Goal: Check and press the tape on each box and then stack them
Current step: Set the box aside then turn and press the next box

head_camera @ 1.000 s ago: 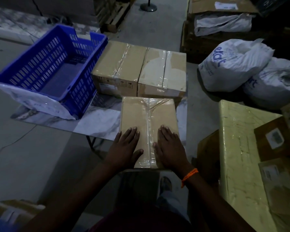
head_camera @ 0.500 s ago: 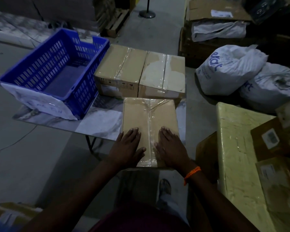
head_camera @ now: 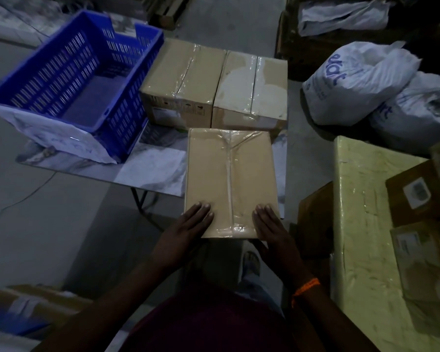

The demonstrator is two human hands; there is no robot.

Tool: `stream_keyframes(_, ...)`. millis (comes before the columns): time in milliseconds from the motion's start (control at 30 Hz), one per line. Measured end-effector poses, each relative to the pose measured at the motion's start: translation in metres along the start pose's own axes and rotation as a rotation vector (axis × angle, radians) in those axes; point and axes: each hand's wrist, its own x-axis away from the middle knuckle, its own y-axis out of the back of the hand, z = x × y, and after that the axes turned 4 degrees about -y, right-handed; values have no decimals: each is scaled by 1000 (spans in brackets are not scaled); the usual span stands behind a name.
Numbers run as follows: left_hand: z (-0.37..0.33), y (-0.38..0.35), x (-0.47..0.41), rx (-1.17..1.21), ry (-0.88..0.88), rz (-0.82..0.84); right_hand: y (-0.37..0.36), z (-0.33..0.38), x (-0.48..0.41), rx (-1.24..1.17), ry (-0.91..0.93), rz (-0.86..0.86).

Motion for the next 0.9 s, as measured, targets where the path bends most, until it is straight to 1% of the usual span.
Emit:
stream_keyframes(100,6,-3,-3,18,-13,-4,3,-2,-5,-12,30,-31)
stream_keyframes(200,6,-1,-7,12,2,-13,3,-2,-6,-33,-22,-14)
stream_keyframes(333,-1,5,-4,94,65,-53,2,7,-2,-101,-106,-83)
stream_keyframes(400,-5,9,0,186,136,-139,-3,7,3,-225,-289,-145)
stream_keyframes(433,-7,11,1,291,215,-194,-1,8,5,-352,-433,-148)
stream_keyframes(467,-10,14,2,418,330,-233,0,8,5,-495,-562,-138)
stream_keyframes(500,-12,16,1,561,444,-257,2,9,5,-598,-649,-118)
stream_keyframes(533,-14,17,1,657,521,-267,4,13,5,-676,-697,-92)
stream_keyframes(567,-14,18,2,705,573,-276,7,17,6,-683,-704,-81)
stream_keyframes(700,-19,42,1,626,696,-356,30,33,1,-678,-644,-125)
stream_keyframes(767,-27,68,-6,564,689,-435,51,42,-5,-619,-610,-162)
stream_keyframes(833,-34,94,-16,519,640,-537,72,51,-14,-611,-566,-239)
stream_keyframes(900,-34,113,-28,575,594,-593,92,59,-29,-647,-538,-306)
